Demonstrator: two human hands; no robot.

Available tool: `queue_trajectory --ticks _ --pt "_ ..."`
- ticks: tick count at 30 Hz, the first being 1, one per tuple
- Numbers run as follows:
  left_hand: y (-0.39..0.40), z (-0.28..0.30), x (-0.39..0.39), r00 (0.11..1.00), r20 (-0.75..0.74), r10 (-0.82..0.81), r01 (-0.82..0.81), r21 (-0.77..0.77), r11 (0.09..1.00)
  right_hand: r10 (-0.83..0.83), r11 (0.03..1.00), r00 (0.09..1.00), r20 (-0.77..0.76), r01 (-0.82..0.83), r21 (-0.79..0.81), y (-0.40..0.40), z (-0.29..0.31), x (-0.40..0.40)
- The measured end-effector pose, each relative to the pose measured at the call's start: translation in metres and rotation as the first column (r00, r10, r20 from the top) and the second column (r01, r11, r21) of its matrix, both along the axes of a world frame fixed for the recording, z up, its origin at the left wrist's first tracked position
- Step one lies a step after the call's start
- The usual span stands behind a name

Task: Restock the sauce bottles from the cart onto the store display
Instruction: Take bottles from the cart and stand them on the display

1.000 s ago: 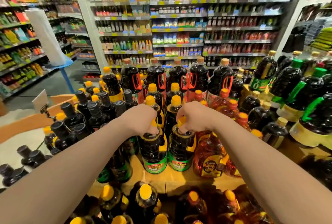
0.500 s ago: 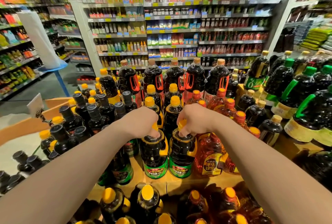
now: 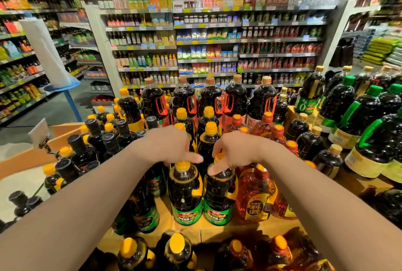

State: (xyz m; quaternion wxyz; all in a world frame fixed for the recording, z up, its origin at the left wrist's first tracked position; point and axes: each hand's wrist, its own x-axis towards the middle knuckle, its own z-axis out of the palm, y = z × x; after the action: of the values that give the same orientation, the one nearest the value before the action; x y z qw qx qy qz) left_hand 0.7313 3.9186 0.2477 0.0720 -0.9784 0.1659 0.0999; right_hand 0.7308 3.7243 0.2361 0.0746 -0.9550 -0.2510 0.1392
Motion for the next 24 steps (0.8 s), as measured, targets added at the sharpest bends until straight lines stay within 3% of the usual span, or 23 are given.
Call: queue_trajectory --ticks 5,8,12,18,24 --pt "-0.001 0.004 0.041 0.948 0.283 0.146 -0.157 0.018 0.987 -0.19 0.967 0.954 0.234 0.14 0.213 0.003 0.011 0.033" --pt "-0.001 -0.003 0.061 0.968 0.2 0.155 -0.167 0.046 0.985 -0.214 0.971 0.92 0.329 0.163 0.177 0.013 0.008 0.056" --pt "-0.004 -0.011 0.08 0.988 0.087 0.127 -0.133 0.057 0.99 -0.118 0.993 0.967 0.226 0.122 -0.002 0.023 -0.005 0.079" --pt "-0.007 -0.018 0.091 0.995 -0.026 0.098 -0.097 0.054 0.994 -0.102 0.994 0.969 0.224 0.108 -0.016 0.028 -0.02 0.088" --pt "-0.008 -0.01 0.08 0.999 -0.032 0.009 -0.007 0.075 0.997 -0.154 0.987 0.974 0.168 0.161 -0.029 0.029 -0.017 0.087"
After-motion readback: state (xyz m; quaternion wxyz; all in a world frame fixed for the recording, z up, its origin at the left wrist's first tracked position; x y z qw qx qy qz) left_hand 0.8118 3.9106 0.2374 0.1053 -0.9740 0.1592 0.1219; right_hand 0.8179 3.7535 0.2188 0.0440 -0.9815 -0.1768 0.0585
